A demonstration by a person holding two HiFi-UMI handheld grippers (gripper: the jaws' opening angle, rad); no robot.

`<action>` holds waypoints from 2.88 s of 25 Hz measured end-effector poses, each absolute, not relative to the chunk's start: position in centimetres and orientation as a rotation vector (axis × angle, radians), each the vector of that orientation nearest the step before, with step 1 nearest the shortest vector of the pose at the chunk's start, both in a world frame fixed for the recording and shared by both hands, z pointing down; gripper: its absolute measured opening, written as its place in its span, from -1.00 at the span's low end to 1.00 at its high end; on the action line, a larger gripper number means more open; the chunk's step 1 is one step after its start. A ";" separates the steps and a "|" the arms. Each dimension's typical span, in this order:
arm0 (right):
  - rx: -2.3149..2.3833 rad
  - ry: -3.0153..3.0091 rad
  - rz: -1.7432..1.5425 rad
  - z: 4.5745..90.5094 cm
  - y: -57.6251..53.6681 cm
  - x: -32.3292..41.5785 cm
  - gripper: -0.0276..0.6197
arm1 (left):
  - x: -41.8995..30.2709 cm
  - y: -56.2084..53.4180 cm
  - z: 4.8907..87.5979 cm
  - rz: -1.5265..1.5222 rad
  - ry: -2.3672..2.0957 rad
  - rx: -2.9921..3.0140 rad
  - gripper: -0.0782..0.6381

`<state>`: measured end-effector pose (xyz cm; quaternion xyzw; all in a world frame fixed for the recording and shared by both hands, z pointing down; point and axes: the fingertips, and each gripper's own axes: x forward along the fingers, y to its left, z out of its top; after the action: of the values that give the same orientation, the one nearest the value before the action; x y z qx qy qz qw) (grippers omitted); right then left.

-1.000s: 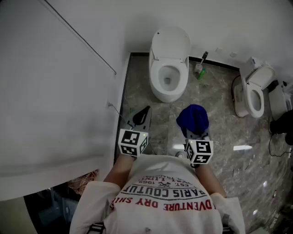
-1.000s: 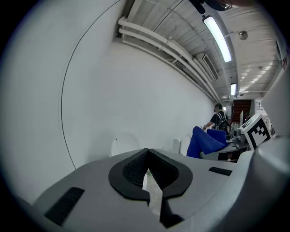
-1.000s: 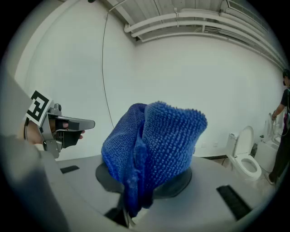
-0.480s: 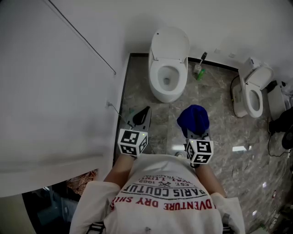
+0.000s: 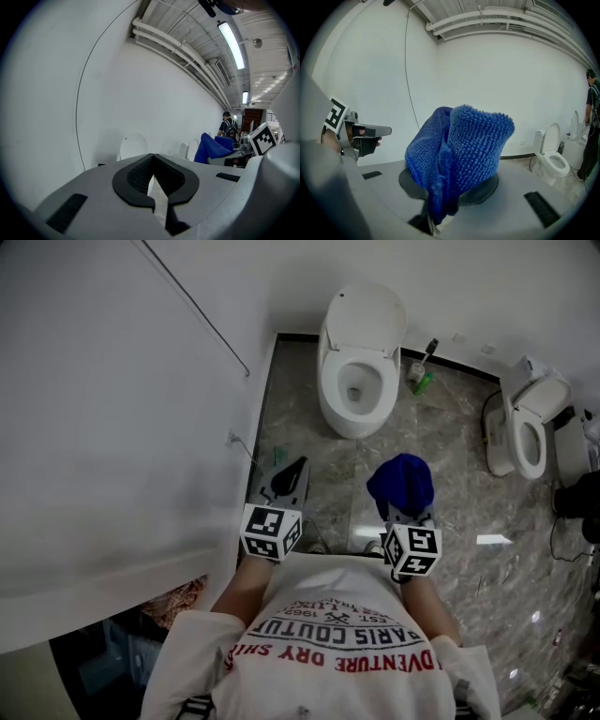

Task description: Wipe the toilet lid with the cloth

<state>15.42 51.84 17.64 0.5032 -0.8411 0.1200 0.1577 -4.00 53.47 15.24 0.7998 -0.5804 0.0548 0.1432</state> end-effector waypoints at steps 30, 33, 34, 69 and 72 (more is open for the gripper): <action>1.167 -2.471 0.307 19.3 21.9 19.9 -0.63 | -2.5 29.6 16.7 0.158 -1.911 2.001 -0.76; 1.157 -2.452 0.353 20.1 18.6 21.2 -0.63 | -1.4 26.2 17.0 0.160 -1.913 1.987 -0.76; 1.159 -2.444 0.381 20.4 17.8 21.6 -0.63 | -1.1 25.2 17.0 0.154 -1.905 1.988 -0.76; 1.249 -2.321 0.320 30.1 -22.1 -0.5 -0.63 | -14.2 -19.0 28.2 0.249 -1.488 2.155 -0.76; 1.187 -2.357 0.324 32.3 -24.1 -2.6 -0.63 | -14.7 -19.4 30.2 0.251 -1.491 2.112 -0.76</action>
<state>-2.61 -24.07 32.27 0.4336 -0.8608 0.1182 0.2390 -14.72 -19.40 30.24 0.7834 -0.5527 0.0929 0.2687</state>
